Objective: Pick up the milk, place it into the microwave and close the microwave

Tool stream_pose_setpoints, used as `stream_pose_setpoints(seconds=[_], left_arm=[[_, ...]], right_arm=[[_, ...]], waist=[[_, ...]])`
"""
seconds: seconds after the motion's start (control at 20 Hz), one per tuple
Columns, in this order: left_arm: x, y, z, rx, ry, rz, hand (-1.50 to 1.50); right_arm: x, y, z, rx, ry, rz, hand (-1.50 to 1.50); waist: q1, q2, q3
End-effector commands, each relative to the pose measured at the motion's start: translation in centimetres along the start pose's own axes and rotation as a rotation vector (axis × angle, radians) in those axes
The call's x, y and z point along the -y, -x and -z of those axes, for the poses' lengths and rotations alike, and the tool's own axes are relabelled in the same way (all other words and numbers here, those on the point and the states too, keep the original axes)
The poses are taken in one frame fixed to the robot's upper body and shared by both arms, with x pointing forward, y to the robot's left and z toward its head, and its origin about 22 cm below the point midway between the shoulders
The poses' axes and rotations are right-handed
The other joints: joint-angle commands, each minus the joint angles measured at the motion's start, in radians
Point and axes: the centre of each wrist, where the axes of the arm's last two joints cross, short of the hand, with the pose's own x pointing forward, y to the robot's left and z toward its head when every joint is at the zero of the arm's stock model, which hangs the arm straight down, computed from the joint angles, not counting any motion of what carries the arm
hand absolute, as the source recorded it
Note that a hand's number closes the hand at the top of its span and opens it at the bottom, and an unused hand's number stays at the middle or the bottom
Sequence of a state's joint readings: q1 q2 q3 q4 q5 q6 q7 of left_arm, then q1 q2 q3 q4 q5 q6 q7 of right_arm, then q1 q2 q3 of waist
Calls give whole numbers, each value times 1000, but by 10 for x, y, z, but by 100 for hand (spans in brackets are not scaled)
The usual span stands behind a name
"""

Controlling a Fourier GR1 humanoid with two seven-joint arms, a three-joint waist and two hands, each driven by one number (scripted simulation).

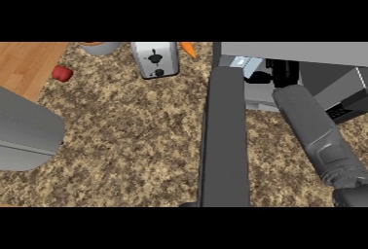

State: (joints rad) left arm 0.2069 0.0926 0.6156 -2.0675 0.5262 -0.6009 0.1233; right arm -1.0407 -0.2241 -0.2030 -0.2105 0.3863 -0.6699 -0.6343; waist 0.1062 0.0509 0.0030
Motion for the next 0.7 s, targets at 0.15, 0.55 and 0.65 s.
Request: stream_pose_setpoints(seconds=[0.15,0.55,0.65], left_arm=[[1,8,7,-5,25,-12,-150],[-4,8,10,-14,27,37,-150],[-3,5,14,3,18,53,-150]], right_arm=[[10,14,-3,-5,11,-146,150],[26,45,-20,-168,135,-363,-150],[25,30,-4,-70,64,-280,-150]], waist=[[30,16,0],[42,19,1],[40,16,4]])
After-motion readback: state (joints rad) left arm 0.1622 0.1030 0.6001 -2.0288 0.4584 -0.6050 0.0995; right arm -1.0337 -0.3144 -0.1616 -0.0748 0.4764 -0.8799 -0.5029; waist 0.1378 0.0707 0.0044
